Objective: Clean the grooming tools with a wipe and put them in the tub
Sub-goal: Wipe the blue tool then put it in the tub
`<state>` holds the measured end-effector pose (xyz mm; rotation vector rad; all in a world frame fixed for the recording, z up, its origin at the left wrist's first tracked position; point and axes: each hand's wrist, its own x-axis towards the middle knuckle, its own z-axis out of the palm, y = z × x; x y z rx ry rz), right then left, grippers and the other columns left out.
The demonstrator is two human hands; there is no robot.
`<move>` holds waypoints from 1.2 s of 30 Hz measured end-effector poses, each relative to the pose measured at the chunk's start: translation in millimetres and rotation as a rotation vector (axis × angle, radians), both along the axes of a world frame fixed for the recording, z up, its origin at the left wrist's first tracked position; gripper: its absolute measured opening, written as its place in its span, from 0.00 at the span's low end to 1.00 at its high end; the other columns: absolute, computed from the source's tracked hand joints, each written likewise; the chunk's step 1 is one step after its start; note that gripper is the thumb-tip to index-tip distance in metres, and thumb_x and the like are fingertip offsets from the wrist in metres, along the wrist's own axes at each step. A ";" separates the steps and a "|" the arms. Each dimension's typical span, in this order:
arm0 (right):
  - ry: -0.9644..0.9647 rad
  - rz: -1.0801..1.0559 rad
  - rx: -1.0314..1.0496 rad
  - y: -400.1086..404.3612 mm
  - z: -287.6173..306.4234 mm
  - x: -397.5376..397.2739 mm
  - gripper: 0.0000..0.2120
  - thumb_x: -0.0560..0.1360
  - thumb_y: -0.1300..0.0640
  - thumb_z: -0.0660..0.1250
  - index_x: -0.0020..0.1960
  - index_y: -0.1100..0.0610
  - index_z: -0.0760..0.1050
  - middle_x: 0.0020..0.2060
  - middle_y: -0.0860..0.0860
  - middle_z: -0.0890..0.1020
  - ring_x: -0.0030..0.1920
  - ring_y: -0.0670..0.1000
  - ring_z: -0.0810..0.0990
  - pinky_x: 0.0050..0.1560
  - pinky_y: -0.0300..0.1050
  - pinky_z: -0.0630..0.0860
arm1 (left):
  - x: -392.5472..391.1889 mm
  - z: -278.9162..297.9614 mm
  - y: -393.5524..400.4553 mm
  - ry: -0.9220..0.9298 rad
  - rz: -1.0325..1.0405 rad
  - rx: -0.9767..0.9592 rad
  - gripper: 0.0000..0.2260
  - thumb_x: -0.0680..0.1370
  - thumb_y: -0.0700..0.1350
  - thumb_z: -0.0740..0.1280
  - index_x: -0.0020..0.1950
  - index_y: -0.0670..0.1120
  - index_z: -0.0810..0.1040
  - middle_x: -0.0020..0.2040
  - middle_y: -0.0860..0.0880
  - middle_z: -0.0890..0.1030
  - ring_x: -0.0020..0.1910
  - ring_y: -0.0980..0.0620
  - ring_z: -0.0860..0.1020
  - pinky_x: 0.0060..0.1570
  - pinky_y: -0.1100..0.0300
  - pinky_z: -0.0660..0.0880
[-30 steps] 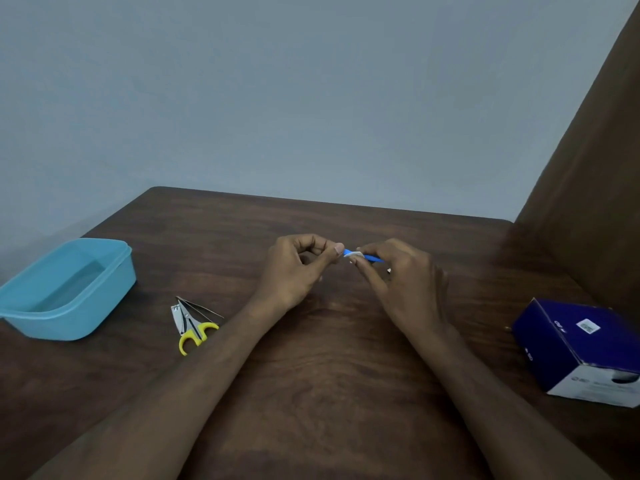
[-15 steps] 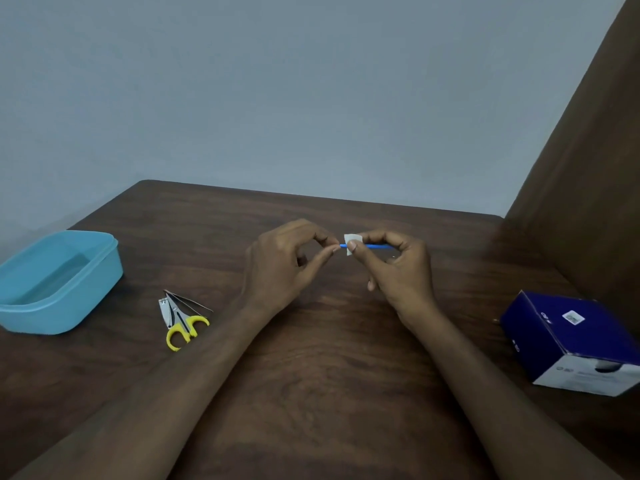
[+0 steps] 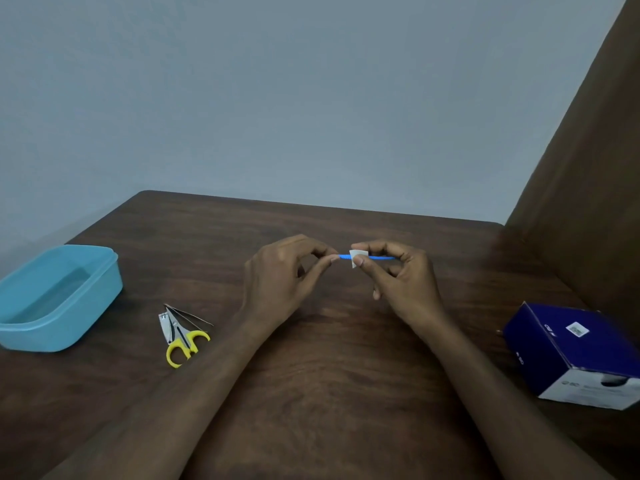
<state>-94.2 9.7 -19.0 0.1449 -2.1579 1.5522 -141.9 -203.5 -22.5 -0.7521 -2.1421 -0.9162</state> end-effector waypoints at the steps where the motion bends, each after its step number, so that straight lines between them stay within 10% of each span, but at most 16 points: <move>1: 0.002 0.005 0.006 1.8 -0.7 0.2 0.05 0.79 0.56 0.77 0.55 0.51 0.87 0.48 0.45 0.90 0.25 0.53 0.78 0.30 0.50 0.78 | -0.1 -0.1 0.6 -0.026 0.001 0.009 0.03 0.81 0.57 0.74 0.49 0.60 0.85 0.40 0.67 0.78 0.30 0.57 0.76 0.32 0.61 0.71; 15: -0.005 -0.007 -0.009 -4.6 -2.2 -0.7 0.04 0.75 0.56 0.80 0.47 0.55 0.87 0.44 0.47 0.90 0.24 0.50 0.76 0.29 0.43 0.75 | -2.3 -1.1 2.8 -0.174 -0.116 0.085 0.03 0.77 0.57 0.77 0.46 0.60 0.87 0.38 0.69 0.81 0.28 0.55 0.76 0.30 0.60 0.69; 31: -0.049 0.074 -0.340 -9.1 6.2 0.0 0.12 0.79 0.64 0.74 0.61 0.60 0.79 0.49 0.52 0.90 0.24 0.43 0.75 0.24 0.35 0.68 | -12.5 -4.6 4.4 -0.386 -0.245 0.265 0.04 0.78 0.53 0.77 0.44 0.56 0.88 0.24 0.57 0.73 0.28 0.54 0.69 0.34 0.57 0.68; 36: -0.085 0.070 -0.429 -7.4 9.4 -2.5 0.08 0.86 0.53 0.64 0.61 0.56 0.78 0.51 0.53 0.90 0.22 0.47 0.72 0.24 0.38 0.64 | -11.8 -4.1 4.6 -0.389 -0.244 0.275 0.04 0.78 0.53 0.77 0.45 0.56 0.88 0.25 0.56 0.74 0.27 0.55 0.69 0.33 0.60 0.67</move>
